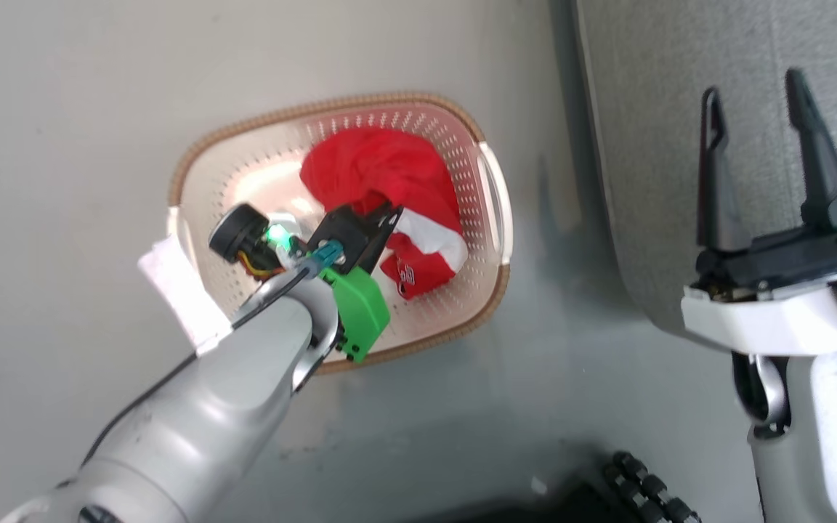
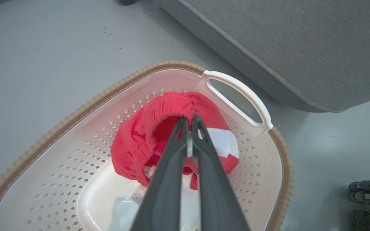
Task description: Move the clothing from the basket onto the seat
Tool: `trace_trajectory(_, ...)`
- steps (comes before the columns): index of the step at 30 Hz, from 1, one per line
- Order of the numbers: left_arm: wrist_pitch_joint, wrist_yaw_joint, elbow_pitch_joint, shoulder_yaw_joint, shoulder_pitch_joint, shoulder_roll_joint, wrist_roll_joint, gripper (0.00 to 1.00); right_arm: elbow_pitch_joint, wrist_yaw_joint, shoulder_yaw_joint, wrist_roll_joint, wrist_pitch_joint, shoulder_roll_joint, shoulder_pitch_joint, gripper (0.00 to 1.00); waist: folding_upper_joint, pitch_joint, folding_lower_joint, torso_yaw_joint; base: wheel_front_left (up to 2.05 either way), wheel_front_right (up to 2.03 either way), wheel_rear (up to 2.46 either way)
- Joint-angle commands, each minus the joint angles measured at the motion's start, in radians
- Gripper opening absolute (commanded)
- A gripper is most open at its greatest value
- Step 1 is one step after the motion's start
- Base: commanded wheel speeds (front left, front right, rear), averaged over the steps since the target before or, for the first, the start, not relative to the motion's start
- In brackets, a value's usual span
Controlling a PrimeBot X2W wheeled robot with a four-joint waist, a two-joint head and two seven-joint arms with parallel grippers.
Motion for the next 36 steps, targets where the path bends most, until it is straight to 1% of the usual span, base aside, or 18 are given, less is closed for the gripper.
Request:
trace_trajectory(1, -0.003, 0.013, -0.027, 0.026, 0.048, 0.010, 0.007, 0.00, 0.016, -0.001, 0.005, -0.003, -0.003, -0.010, 0.032, 1.00, 0.0000, -0.188, 0.0000, 0.061, 0.00, 0.00, 0.00)
trace_trajectory(4, -0.003, 0.030, -0.092, 0.087, 0.129, 0.032, 0.026, 0.00, 0.049, -0.001, 0.027, 0.007, -0.003, -0.012, 0.074, 1.00, 0.0000, -0.269, 0.0000, 0.066, 0.00, 0.00, 0.00)
trace_trajectory(7, -0.003, 0.057, -0.165, 0.162, 0.218, 0.049, 0.046, 0.00, 0.083, -0.001, 0.044, 0.015, -0.003, -0.011, 0.114, 1.00, 0.0000, -0.352, 0.0000, 0.067, 0.00, 0.00, 0.00)
trace_trajectory(11, -0.003, 0.081, -0.257, 0.247, 0.337, 0.061, 0.073, 0.00, 0.121, -0.001, 0.053, 0.021, -0.003, -0.001, 0.172, 1.00, 0.0000, -0.459, 0.0000, 0.066, 0.00, 0.00, 0.00)
trace_trajectory(19, -0.003, 0.097, -0.386, 0.349, 0.509, 0.080, 0.148, 0.00, 0.185, -0.001, 0.098, 0.029, -0.003, 0.007, 0.268, 1.00, 0.0000, -0.639, 0.0000, 0.068, 0.00, 0.00, 0.00)
trace_trajectory(27, -0.003, 0.105, -0.489, 0.414, 0.597, 0.086, 0.185, 0.00, 0.220, -0.001, 0.120, 0.037, -0.003, 0.006, 0.336, 1.00, 0.0000, -0.747, 0.0000, 0.070, 0.00, 0.00, 0.00)
trace_trajectory(31, -0.003, 0.101, -0.533, 0.425, 0.617, 0.087, 0.204, 0.00, 0.232, -0.001, 0.135, 0.043, -0.003, 0.007, 0.355, 1.00, 0.0000, -0.773, 0.0000, 0.072, 0.00, 0.00, 0.00)
trace_trajectory(36, -0.003, 0.093, -0.596, 0.428, 0.612, 0.072, 0.219, 0.00, 0.243, -0.001, 0.170, 0.054, -0.003, 0.013, 0.364, 1.00, 0.0000, -0.795, 0.0000, 0.076, 0.00, 0.00, 0.00)
